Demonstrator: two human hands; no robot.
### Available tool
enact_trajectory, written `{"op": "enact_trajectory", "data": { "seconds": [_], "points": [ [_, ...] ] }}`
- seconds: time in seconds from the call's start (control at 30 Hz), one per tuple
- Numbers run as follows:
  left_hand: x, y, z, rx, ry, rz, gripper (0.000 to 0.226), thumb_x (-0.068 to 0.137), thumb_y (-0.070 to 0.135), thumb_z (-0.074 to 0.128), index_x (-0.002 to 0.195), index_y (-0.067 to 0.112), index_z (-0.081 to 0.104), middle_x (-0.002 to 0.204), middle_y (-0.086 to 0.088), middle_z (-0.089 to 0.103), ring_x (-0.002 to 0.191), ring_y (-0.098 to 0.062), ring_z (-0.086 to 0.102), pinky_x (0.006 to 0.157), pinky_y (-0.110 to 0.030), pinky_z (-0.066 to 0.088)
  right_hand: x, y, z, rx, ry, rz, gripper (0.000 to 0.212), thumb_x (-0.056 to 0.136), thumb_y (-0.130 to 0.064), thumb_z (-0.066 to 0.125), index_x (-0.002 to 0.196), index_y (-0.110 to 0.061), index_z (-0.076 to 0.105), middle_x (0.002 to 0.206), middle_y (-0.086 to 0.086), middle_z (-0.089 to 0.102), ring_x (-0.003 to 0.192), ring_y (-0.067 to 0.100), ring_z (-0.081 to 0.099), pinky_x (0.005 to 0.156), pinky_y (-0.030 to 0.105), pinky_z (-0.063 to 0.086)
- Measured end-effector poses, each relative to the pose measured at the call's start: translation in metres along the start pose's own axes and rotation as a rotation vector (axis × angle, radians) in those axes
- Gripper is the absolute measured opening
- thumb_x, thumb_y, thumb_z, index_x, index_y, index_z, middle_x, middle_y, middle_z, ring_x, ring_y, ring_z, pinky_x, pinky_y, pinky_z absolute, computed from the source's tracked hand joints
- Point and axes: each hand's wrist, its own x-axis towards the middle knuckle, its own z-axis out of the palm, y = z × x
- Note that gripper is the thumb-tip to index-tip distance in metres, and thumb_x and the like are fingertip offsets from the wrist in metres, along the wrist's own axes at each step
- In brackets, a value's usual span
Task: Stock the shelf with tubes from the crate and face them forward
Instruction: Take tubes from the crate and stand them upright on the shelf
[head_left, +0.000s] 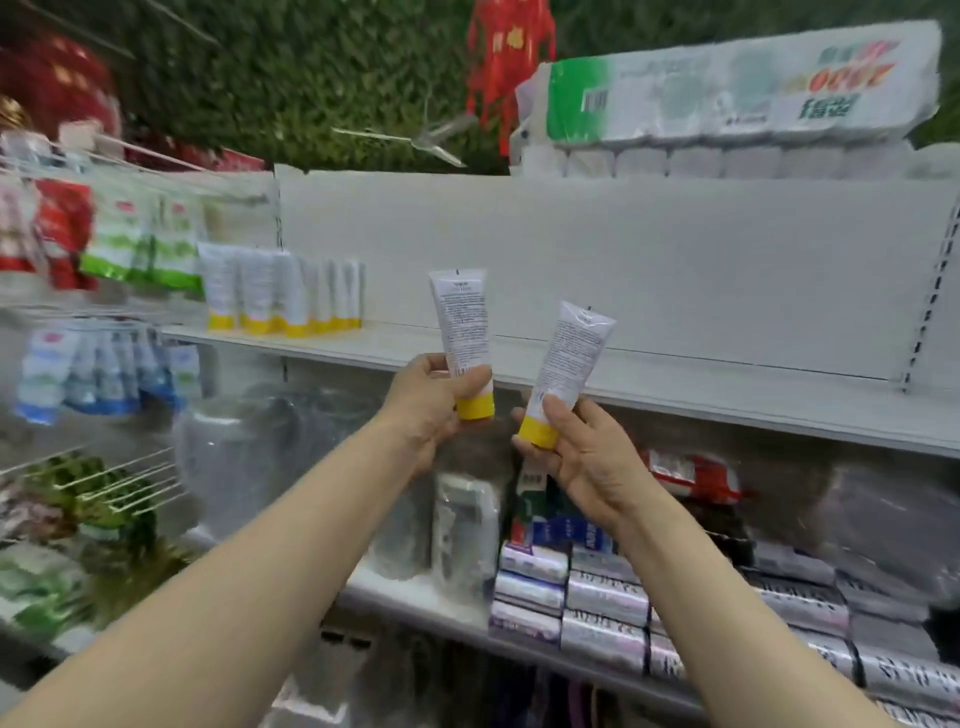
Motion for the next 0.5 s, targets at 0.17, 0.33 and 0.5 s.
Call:
{"op": "enact_trajectory", "data": {
  "seconds": [0.17, 0.33, 0.5],
  "points": [
    [0.067, 0.030, -0.022, 0.012, 0.051, 0.042, 0.039, 0.083, 0.012, 0.075, 0.115, 0.007, 0.053, 0.112, -0.013, 0.068, 0.097, -0.029, 0.069, 0.069, -0.042, 0.061, 0.077, -0.013, 0.035, -0.015, -0.004, -0.024, 0.038, 0.094, -0.011, 0.060, 0.129, 0.000, 0.052, 0.129, 0.022, 0.060, 0.119, 0.036, 0.060, 0.075, 0.038, 0.062],
    [0.118, 0.030, -0.048, 0.071, 0.101, 0.059, 0.045, 0.083, 0.015, 0.076, 0.120, 0.012, 0.051, 0.116, -0.007, 0.063, 0.102, -0.028, 0.064, 0.075, -0.045, 0.061, 0.130, -0.008, 0.059, -0.082, 0.024, -0.030, 0.038, 0.095, -0.014, 0.061, 0.131, -0.004, 0.052, 0.128, 0.016, 0.061, 0.114, 0.033, 0.063, 0.073, 0.037, 0.060],
    [0.185, 0.033, -0.074, 0.110, 0.065, 0.074, 0.046, 0.084, 0.011, 0.073, 0.124, 0.008, 0.051, 0.119, -0.009, 0.061, 0.104, -0.026, 0.062, 0.077, -0.043, 0.061, 0.178, 0.007, 0.084, -0.166, 0.062, -0.056, 0.026, 0.097, -0.011, 0.058, 0.124, -0.009, 0.059, 0.122, 0.008, 0.066, 0.111, 0.028, 0.063, 0.077, 0.038, 0.060]
  ]
}}
